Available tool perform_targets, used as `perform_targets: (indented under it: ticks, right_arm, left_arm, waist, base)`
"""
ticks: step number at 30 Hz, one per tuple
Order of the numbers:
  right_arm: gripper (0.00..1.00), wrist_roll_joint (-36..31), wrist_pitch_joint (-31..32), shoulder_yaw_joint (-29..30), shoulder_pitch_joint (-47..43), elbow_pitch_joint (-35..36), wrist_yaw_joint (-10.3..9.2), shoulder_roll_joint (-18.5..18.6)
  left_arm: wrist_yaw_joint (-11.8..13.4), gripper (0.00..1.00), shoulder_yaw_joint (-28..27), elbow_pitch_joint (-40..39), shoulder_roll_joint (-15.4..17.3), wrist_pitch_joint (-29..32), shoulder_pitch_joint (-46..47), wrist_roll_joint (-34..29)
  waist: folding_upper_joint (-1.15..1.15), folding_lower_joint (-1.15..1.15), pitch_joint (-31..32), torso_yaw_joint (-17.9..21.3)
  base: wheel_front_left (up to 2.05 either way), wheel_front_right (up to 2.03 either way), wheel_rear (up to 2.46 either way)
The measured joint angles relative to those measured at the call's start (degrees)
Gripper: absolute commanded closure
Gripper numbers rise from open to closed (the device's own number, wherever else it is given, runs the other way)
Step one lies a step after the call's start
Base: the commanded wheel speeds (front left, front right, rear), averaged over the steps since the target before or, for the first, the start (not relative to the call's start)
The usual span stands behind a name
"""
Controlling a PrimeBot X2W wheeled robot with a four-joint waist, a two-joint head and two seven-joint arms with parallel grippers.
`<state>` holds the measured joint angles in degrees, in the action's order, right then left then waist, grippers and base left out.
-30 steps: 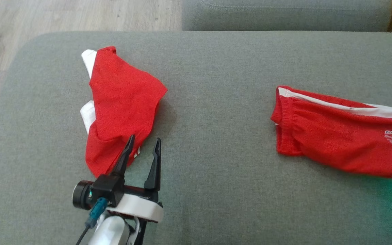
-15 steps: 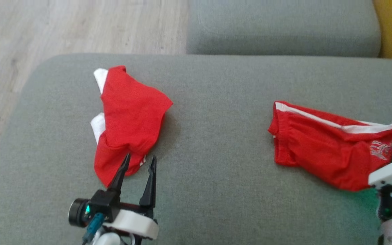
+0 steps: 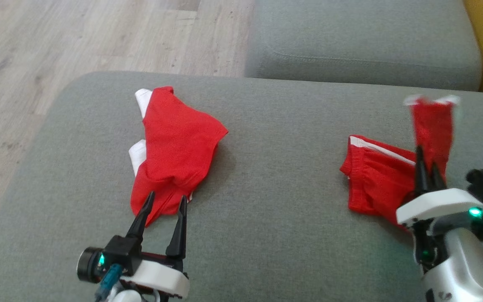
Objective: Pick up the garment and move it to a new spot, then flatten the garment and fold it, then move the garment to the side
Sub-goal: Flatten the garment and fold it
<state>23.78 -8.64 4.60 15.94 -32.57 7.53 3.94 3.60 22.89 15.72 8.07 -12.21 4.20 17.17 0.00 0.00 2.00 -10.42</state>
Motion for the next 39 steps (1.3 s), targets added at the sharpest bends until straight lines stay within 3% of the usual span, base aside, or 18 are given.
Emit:
perform_targets:
  ticks: [16,17,18,25,33,39]
  right_arm:
    - [1.0,0.32,0.91,-19.22,3.0,-9.17,0.0,5.35]
    - [0.33,-0.22,1.23,-20.91,3.43,-10.42,0.0,5.8]
    - [0.0,-0.75,1.27,-21.91,3.72,-11.21,0.0,6.09]
    - [0.0,-0.14,-1.45,-24.94,6.04,-12.91,0.0,6.38]
    - [0.0,0.12,-5.11,-15.99,6.16,-6.93,0.0,6.86]
    - [0.0,-6.09,-5.67,-5.79,2.09,1.81,0.0,5.91]
  left_arm:
    - [0.97,0.0,0.2,-0.98,0.18,0.6,0.05,0.02]
    - [0.99,0.0,0.24,-0.96,0.16,0.6,0.08,0.02]
    - [1.02,0.0,0.26,-0.94,0.16,0.6,0.09,0.03]
    - [0.96,0.0,0.68,-0.75,0.15,0.33,0.21,0.58]
    - [1.02,0.0,-0.2,-2.03,0.13,-0.07,1.28,1.97]
    - [1.04,0.0,-0.09,-1.87,-0.1,-0.92,1.68,2.01]
  waist:
    - [0.0,0.01,-2.67,-3.8]
    - [0.0,0.01,-2.69,-3.77]
    - [0.0,0.01,-2.69,-3.72]
    - [0.0,0.01,-1.88,-2.11]
    - [0.0,0.0,-0.5,1.78]
    - [0.0,0.0,-0.02,5.74]
  base:
    - [0.0,0.0,0.0]
    - [0.0,0.0,0.0]
    - [0.0,0.0,0.0]
    - [0.0,0.0,0.0]
    - [0.0,0.0,0.0]
    - [0.0,0.0,0.0]
